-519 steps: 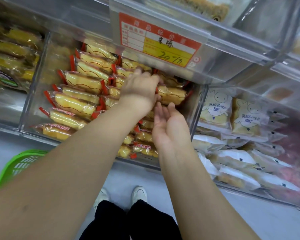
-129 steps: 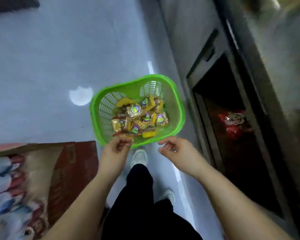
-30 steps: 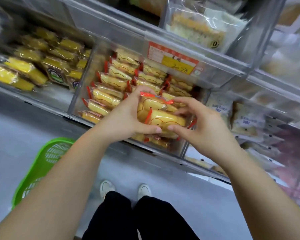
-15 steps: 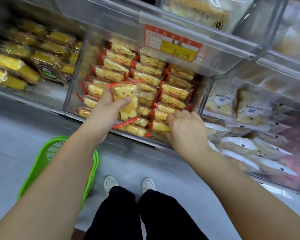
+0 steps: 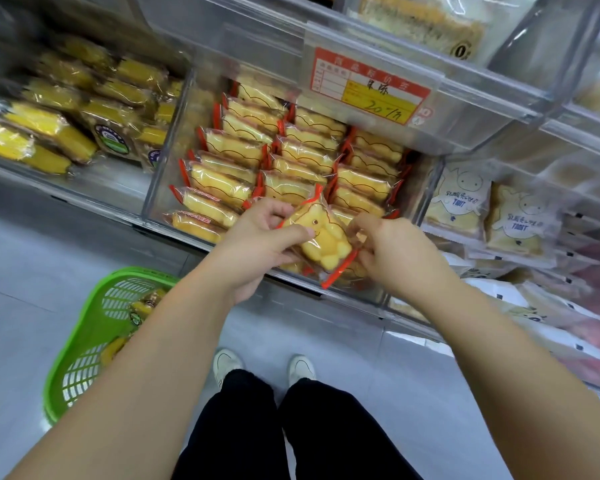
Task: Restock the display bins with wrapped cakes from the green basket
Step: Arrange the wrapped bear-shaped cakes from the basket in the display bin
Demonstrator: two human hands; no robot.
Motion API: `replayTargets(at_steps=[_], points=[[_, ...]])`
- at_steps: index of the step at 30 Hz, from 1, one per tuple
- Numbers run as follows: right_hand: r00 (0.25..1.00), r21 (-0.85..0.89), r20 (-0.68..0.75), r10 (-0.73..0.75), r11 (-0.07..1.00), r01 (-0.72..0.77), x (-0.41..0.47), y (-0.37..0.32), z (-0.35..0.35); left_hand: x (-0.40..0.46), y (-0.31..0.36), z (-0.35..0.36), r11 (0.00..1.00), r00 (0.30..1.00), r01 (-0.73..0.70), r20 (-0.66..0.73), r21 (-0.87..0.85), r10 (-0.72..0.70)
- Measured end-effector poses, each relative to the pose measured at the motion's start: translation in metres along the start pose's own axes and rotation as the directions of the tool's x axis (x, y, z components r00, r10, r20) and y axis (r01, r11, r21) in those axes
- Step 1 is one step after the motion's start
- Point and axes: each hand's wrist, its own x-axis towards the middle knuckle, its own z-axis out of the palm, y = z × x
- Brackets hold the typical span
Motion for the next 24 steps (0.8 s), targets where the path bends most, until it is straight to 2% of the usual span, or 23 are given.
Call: replayTargets(at_steps=[2,4,5,6,9,11,13,15,17,19,20,24], points=[[0.986,0.229,0.164,0.011,0.972,-0.049,-0.003,0.004,-0.017,0.005,0.000,0.002,0.998,0.999,0.040,0.028,-0.045,-0.039],[0.952,0.352,0.306,-0.007,0.930,-0.106,-0.005,0.007,-0.028,0.010,0.001,0.001,0.997,0.997,0.053,0.067,-0.061,-0.049],[0.947,0.383,0.323,-0.001,0.915,-0.130,-0.006,0.007,-0.030,0.012,0.001,0.000,0.999,0.995,0.042,0.094,-0.027,-0.039],[0.956,0.401,0.292,0.026,0.904,-0.147,-0.006,0.007,-0.029,0.013,0.000,0.000,0.999,0.992,0.014,0.122,0.035,-0.018],[0.996,0.324,0.021,0.081,0.942,-0.084,-0.007,0.006,-0.021,0.018,-0.004,0.002,0.935,0.975,-0.124,0.215,0.333,0.052],[0.995,0.285,-0.086,0.059,0.958,-0.032,-0.013,0.008,-0.017,0.022,-0.006,0.002,0.776,0.954,-0.239,0.292,0.584,0.075],[0.992,0.252,-0.121,0.037,0.968,-0.006,-0.021,0.011,-0.014,0.026,-0.005,0.003,0.509,0.917,-0.391,0.368,0.766,0.151],[0.989,0.226,-0.146,0.022,0.974,0.012,-0.029,0.014,-0.012,0.030,-0.005,0.005,0.275,0.862,-0.504,0.458,0.819,0.216],[0.985,0.239,-0.169,0.021,0.971,0.020,-0.035,0.015,-0.009,0.034,-0.005,0.005,0.135,0.832,-0.542,0.506,0.830,0.229],[0.981,0.235,-0.196,0.013,0.971,0.034,-0.039,0.015,-0.008,0.036,-0.004,0.006,0.044,0.833,-0.529,0.508,0.848,0.221],[0.978,0.227,-0.210,0.002,0.973,0.047,-0.041,0.016,-0.007,0.037,-0.003,0.007,0.030,0.835,-0.519,0.500,0.854,0.228],[0.971,0.178,-0.235,-0.042,0.980,0.085,-0.044,0.016,-0.008,0.044,-0.001,0.008,0.089,0.836,-0.507,0.464,0.857,0.292]])
